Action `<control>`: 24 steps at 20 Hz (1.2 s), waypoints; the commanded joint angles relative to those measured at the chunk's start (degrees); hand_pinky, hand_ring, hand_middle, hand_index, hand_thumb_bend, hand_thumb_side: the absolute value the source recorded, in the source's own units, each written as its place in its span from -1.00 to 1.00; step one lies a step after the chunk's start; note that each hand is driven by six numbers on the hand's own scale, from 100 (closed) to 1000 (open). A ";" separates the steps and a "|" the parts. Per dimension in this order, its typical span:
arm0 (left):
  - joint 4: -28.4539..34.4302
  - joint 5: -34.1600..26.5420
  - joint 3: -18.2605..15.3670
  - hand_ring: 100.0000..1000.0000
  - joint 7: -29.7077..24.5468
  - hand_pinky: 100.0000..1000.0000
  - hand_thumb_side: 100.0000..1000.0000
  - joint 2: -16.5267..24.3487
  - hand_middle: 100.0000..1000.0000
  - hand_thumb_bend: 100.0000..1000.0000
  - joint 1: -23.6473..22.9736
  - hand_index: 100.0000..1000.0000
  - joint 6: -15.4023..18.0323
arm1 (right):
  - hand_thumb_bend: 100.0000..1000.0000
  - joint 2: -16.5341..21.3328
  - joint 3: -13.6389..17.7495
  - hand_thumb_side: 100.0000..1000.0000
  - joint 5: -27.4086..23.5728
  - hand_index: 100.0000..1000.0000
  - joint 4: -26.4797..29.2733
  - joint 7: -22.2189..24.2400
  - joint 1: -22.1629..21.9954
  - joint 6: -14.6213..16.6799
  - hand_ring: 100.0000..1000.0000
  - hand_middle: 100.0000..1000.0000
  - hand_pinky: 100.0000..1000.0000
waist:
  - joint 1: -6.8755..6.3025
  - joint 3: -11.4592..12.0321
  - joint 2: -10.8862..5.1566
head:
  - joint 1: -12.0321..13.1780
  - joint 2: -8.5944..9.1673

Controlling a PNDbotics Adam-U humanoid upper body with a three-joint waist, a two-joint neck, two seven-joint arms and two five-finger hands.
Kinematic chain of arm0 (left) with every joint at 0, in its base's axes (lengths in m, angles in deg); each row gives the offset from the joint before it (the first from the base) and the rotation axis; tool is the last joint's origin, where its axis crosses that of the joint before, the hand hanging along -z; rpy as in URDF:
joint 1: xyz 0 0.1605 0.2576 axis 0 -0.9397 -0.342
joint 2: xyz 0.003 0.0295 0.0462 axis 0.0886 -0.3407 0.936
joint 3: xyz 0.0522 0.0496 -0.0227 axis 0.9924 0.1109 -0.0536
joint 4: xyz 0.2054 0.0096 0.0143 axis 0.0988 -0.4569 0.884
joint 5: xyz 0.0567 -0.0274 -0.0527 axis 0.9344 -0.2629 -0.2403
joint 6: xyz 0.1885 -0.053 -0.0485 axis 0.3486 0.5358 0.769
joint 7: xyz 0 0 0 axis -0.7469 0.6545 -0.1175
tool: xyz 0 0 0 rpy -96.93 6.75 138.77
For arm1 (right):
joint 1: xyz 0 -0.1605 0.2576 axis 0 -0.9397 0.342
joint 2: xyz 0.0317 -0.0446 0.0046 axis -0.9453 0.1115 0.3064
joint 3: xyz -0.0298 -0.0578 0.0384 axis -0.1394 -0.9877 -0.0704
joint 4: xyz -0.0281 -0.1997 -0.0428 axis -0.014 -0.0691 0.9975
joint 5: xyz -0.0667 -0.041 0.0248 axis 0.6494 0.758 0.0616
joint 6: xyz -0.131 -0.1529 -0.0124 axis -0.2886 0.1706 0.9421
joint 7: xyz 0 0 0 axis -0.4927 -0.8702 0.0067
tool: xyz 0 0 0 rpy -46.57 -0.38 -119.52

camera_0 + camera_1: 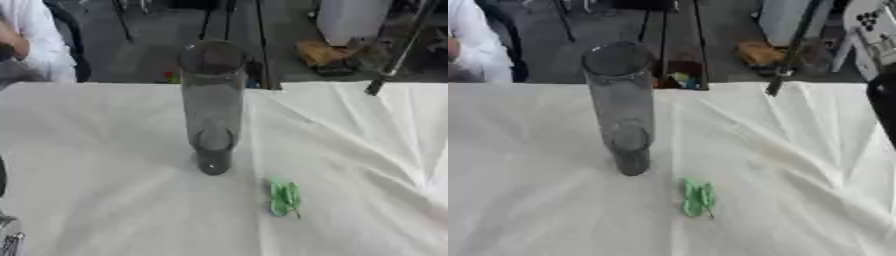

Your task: Arrange flowers into the vase.

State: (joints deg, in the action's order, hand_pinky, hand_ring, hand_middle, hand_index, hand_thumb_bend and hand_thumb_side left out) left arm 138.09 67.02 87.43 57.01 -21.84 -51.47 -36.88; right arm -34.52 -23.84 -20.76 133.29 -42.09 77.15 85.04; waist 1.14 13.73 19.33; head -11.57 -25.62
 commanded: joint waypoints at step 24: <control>0.86 0.04 0.32 0.55 -0.20 0.40 1.00 2.41 0.73 -0.98 0.95 0.86 0.17 | -1.00 -1.26 -1.25 0.17 -1.99 -1.00 -7.44 1.95 9.14 6.95 -1.00 -1.00 -1.00 | 1.12 3.94 1.04 | -6.72 4.07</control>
State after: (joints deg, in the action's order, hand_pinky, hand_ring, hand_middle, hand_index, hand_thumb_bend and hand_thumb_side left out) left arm 138.09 66.85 88.06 56.58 -20.43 -51.49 -36.83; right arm -36.48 -25.42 -21.93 126.02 -40.47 84.97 91.70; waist 2.51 17.74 21.52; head -17.90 -22.54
